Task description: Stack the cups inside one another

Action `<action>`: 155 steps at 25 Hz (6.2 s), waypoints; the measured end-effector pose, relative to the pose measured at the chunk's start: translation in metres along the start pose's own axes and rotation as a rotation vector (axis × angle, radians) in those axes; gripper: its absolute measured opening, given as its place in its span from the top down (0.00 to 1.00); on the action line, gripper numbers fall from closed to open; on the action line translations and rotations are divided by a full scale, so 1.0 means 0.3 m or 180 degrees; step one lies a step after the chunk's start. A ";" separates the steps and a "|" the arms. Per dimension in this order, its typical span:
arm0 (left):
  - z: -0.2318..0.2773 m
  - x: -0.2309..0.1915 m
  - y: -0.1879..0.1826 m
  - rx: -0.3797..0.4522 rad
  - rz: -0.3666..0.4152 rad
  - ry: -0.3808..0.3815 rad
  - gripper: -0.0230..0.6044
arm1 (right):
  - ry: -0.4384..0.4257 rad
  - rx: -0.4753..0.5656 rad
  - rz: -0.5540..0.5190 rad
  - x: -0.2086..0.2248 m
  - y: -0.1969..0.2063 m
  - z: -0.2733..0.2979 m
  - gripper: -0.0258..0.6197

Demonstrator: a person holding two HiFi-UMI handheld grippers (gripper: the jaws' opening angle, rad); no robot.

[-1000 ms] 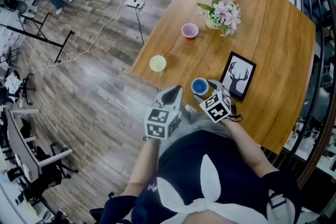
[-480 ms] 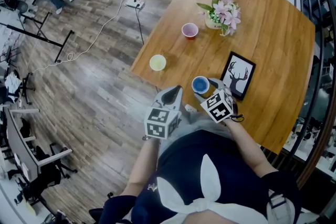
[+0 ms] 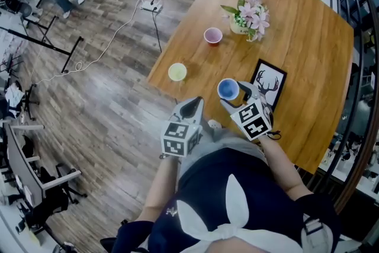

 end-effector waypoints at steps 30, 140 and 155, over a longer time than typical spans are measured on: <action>0.039 -0.028 -0.079 0.0098 0.0002 0.0017 0.92 | 0.0151 0.0667 0.0056 0.163 -0.243 -0.172 0.47; 0.324 -0.607 -0.327 -0.0397 0.0096 0.0484 0.92 | 0.0341 -0.0085 0.0900 0.524 -0.358 0.600 0.46; 0.316 -0.607 -0.322 -0.0398 0.0063 0.0426 0.92 | 0.0286 -0.0103 0.0866 0.514 -0.354 0.606 0.44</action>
Point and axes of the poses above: the fingertips, and each gripper's own axes: z forward along the fingers, x to its right, y out of its underside, the point moved 1 cm from there along -z, backward along the fingers, and after that the axes turned 1 degree about z, right-handed, at the moved point
